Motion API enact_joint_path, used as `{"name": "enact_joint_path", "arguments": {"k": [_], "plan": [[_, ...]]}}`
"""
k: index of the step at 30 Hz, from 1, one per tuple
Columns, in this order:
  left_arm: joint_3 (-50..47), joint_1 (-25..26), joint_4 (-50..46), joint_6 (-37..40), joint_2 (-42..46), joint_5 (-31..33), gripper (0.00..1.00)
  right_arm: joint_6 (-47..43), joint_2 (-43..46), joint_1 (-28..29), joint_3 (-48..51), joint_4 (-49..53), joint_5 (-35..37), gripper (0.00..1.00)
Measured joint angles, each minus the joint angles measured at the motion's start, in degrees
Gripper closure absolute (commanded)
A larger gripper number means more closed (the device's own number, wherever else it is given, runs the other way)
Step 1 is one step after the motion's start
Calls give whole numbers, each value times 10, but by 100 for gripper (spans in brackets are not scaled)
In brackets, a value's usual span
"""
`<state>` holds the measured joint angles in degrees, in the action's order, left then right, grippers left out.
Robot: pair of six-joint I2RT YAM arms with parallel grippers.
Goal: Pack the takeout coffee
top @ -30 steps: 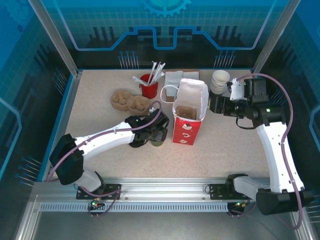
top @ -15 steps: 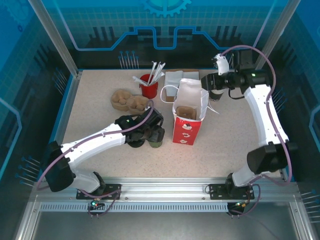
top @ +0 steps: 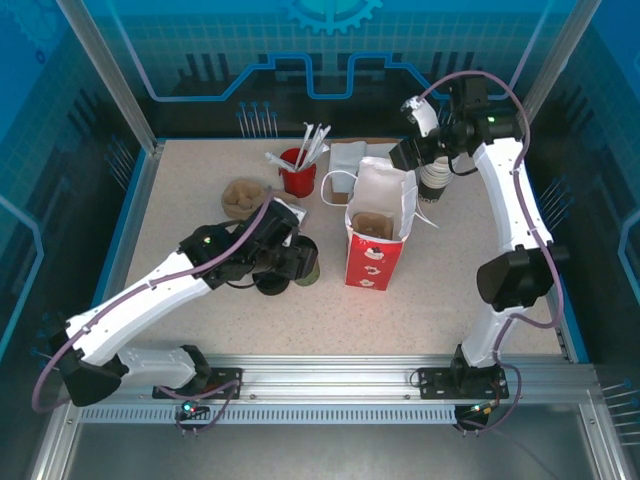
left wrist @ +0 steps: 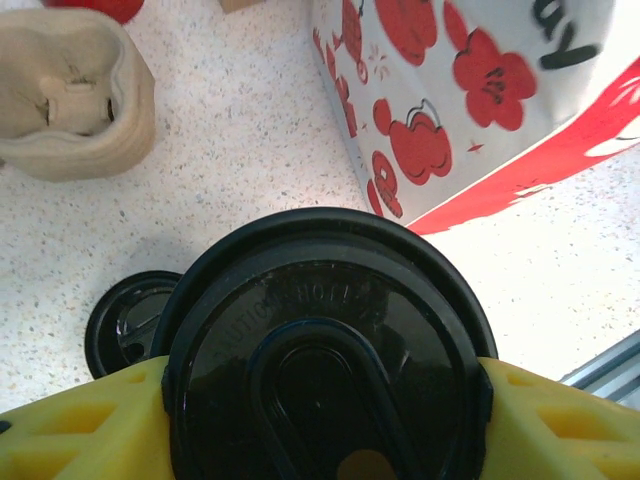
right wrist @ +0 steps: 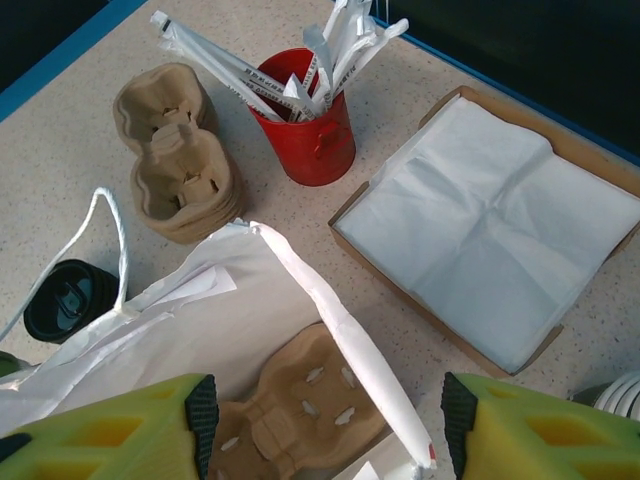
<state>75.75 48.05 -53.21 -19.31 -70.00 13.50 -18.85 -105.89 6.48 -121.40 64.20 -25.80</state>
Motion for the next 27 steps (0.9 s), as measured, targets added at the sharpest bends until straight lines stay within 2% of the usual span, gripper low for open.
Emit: {"name": "enact_joint_path", "arguments": {"k": [9, 20, 24, 27], "plan": [[64, 0, -40, 22, 8, -22, 36, -44, -74, 0, -79, 52, -4, 36], [116, -6, -53, 45, 6, -55, 36, -78, -120, 4, -100, 89, -46, 38], [130, -8, -58, 48, 0, -66, 36, -90, -149, 4, -127, 102, -53, 43], [143, -10, -60, 49, -6, -75, 36, -96, -166, 6, -135, 107, -53, 51]]}}
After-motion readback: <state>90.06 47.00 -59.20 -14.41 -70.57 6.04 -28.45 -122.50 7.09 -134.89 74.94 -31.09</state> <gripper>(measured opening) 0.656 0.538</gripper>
